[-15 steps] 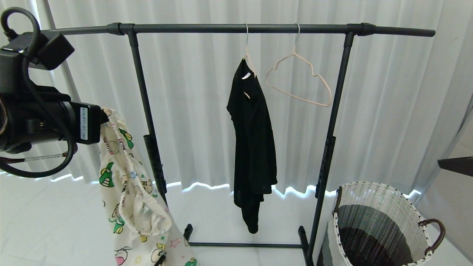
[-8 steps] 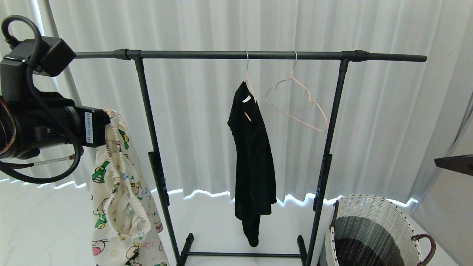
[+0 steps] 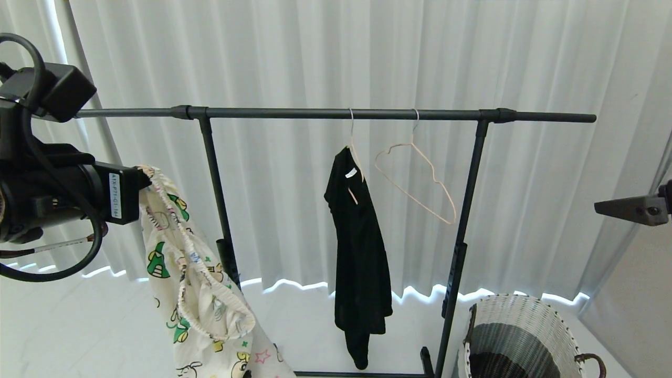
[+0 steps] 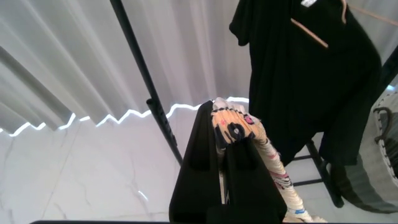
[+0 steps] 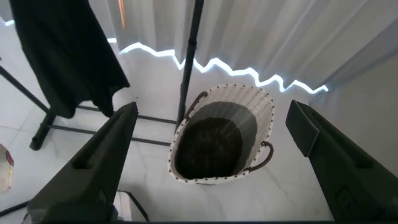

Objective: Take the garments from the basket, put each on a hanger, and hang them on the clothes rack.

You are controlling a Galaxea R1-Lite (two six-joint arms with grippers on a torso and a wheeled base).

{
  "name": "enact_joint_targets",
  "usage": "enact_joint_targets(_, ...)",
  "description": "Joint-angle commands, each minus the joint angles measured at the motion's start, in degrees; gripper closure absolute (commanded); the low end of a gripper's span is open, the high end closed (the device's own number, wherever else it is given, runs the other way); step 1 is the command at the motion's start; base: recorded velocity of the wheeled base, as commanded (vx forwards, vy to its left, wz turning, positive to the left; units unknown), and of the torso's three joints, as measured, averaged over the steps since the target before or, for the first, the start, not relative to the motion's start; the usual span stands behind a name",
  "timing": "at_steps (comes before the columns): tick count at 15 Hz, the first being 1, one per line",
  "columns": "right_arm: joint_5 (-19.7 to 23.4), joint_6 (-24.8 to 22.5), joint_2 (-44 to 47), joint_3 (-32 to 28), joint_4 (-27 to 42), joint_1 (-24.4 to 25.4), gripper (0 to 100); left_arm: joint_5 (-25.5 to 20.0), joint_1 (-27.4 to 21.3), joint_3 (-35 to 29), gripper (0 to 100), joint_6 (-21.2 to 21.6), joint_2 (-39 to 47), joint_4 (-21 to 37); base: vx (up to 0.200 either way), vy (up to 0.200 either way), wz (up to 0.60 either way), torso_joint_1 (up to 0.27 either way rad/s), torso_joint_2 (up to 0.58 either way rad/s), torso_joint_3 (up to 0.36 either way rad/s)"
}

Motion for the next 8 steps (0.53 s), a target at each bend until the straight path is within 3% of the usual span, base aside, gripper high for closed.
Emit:
enact_joint_targets(1,0.3,-0.3,0.6,1.0,-1.2,0.0,0,0.1,0.0,0.1,100,0.0,-0.1,-0.1,0.000,0.000,0.00,0.188,-0.43,-0.232)
enact_joint_targets(5,8.1,-1.5,0.7,4.8,-9.2,0.0,0,0.1,0.0,0.1,100,-0.1,-0.4,-0.1,0.000,0.000,0.00,0.055,-0.12,-0.065)
enact_joint_targets(8,13.6,-2.4,1.7,4.6,-9.3,0.0,0,0.0,0.0,0.2,100,-0.2,-1.0,-0.1,0.200,0.000,0.00,0.006,-0.01,-0.002)
